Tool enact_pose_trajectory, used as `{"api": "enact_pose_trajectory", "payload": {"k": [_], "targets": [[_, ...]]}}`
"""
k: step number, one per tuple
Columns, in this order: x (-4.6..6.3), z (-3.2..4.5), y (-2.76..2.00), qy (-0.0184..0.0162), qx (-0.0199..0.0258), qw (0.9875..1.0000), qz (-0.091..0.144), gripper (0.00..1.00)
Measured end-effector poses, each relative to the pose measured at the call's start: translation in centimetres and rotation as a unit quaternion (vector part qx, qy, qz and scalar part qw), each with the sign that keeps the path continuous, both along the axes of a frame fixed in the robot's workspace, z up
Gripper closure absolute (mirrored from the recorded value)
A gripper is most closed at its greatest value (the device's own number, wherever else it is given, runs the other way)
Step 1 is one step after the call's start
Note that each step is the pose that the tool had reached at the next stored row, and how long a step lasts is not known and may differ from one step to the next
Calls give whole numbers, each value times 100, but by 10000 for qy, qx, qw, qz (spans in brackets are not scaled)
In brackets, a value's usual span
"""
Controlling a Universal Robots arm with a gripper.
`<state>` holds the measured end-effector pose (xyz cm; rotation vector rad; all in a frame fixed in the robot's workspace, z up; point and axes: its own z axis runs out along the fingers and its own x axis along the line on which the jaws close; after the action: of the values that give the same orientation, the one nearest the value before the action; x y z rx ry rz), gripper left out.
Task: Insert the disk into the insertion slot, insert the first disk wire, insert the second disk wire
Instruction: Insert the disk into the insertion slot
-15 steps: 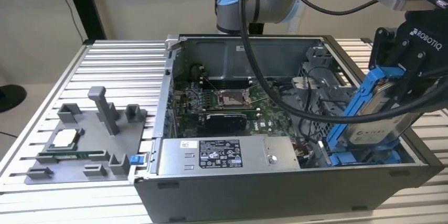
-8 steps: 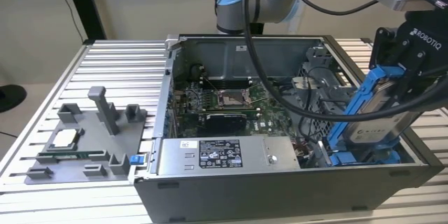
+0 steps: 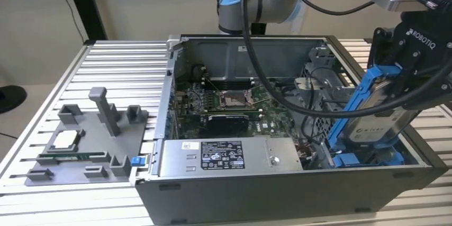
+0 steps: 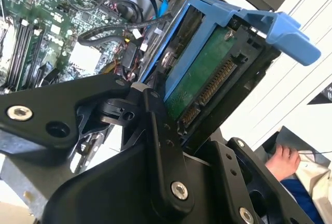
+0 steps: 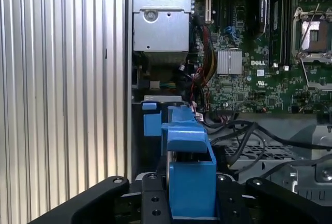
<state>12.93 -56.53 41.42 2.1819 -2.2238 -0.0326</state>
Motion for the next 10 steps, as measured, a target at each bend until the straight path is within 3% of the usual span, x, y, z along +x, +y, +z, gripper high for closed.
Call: {"api": "enact_pose_trajectory", "payload": {"k": [5, 10], "targets": [[-25, -19, -11, -2, 8, 10000, 2, 100], [-56, -17, -67, 0, 25, 10000, 1, 100]]}}
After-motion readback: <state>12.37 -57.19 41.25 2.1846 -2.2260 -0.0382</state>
